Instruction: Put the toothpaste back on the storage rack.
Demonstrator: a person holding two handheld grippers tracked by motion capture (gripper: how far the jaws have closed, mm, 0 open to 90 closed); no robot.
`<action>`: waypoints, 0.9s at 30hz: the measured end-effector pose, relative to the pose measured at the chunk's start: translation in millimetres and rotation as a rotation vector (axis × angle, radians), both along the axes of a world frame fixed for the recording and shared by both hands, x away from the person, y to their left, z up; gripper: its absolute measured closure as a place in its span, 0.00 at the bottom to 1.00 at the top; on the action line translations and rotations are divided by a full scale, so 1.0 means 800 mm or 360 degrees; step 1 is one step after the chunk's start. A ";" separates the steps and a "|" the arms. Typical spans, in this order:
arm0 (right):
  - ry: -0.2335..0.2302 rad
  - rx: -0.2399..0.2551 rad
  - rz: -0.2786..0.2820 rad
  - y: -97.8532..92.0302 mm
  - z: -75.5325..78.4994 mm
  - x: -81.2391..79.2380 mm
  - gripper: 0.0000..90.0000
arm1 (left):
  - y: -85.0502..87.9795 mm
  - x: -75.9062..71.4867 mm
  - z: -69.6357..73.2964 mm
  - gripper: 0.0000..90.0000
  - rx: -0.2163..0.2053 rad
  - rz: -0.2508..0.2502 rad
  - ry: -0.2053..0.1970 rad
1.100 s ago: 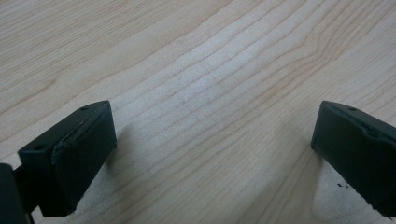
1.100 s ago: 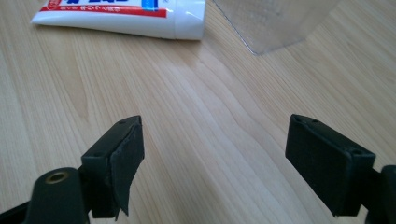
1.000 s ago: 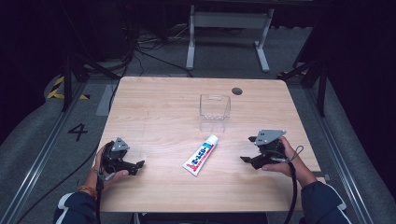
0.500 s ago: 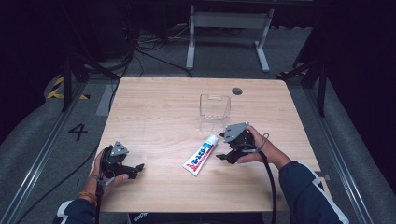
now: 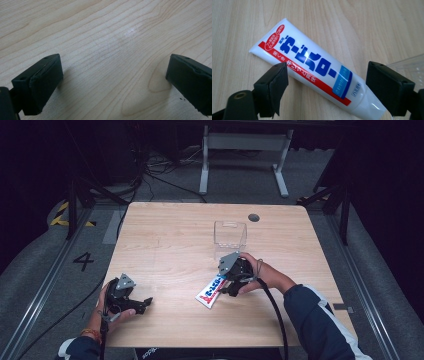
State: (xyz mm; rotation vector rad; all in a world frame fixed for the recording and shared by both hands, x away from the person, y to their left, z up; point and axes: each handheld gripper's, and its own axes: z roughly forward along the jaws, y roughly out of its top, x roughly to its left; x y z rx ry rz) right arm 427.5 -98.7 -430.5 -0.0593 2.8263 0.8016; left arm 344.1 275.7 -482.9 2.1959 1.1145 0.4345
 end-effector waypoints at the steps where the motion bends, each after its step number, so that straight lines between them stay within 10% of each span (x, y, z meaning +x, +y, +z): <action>1: 0.0006 -0.0044 0.0032 0.005 -0.003 0.000 0.21 | 0.000 0.000 0.000 0.02 -0.0002 0.0002 0.0001; 18: -0.0010 -0.0449 0.0194 0.045 -0.019 -0.005 0.23 | 0.001 0.000 0.000 0.02 -0.0009 -0.0020 -0.0001; 27: 0.0085 -0.0364 0.0206 0.056 -0.021 0.001 0.35 | 0.001 0.000 -0.001 0.02 -0.0011 -0.0020 0.0000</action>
